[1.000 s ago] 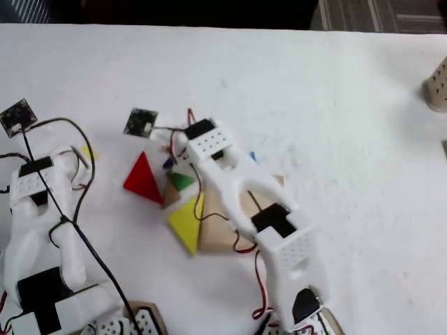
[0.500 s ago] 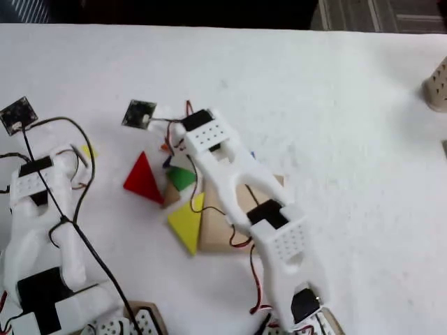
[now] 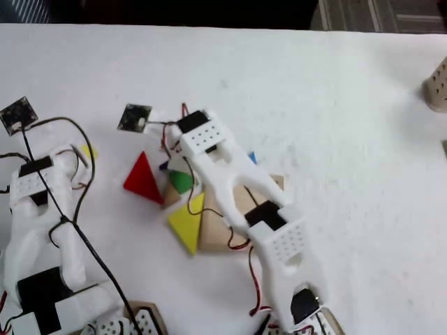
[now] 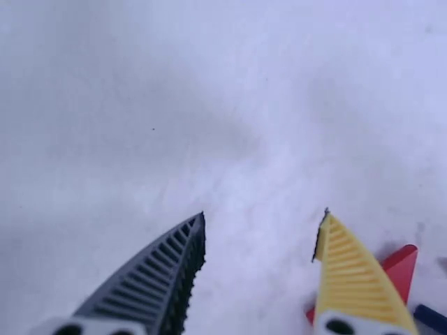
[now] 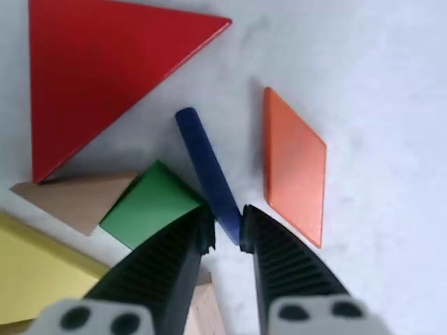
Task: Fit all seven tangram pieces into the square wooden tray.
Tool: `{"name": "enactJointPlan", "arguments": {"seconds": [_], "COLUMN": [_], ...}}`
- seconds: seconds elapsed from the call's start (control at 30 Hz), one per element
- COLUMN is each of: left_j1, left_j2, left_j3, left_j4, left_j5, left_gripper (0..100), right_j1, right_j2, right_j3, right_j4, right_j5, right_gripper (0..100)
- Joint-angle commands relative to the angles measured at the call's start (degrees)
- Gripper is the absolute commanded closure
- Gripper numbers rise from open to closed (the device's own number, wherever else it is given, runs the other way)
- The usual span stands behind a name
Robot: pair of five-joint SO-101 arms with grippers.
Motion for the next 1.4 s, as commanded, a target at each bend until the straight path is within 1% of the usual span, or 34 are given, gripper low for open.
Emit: {"name": "enactJointPlan", "arguments": {"seconds": [0.0,0.2,0.27,0.4,0.47,0.7,0.8,0.9,1.07,1.2,1.37], "left_j1": [0.3,0.3,0.3,0.3,0.3,0.9,0.9,0.9,0.9,0.9,0.9], "left_j2": [0.0,0.0,0.0,0.0,0.0,0.0,0.0,0.0,0.0,0.0,0.0], "left_j3": [-2.8,-2.8,-2.8,-2.8,-2.8,-2.8,-2.8,-2.8,-2.8,-2.3,-2.3], "left_j4": [-1.3,-1.3,-1.3,-1.3,-1.3,-1.4,-1.4,-1.4,-1.5,-2.6,-2.6], "left_j5": [-0.9,-0.9,-1.0,-1.0,-1.0,-1.0,-1.0,-1.0,-1.0,-1.0,-1.0], "left_gripper": [72,72,72,72,72,72,72,72,72,72,72], "right_j1": [-0.5,-0.8,-0.9,-0.9,-1.2,-3.2,-3.1,-2.4,-0.7,0.5,4.1], "right_j2": [-0.4,-0.4,-0.4,-0.4,-0.4,-0.3,0.9,1.2,-3.2,-8.0,-12.4], "right_j3": [-2.3,-2.6,-2.6,-2.6,-2.6,-2.2,-2.5,-2.6,-3.1,-3.3,-3.2], "right_j4": [0.2,0.2,0.2,0.2,0.2,-0.5,-0.4,-0.2,4.6,8.9,14.6], "right_j5": [0.6,0.8,0.8,0.8,0.8,0.9,0.9,0.9,-0.1,-4.0,-6.9], "right_gripper": [94.2,93.6,89.2,75.9,74.5,83.4,89.5,98.1,98.1,98.1,98.1]}}
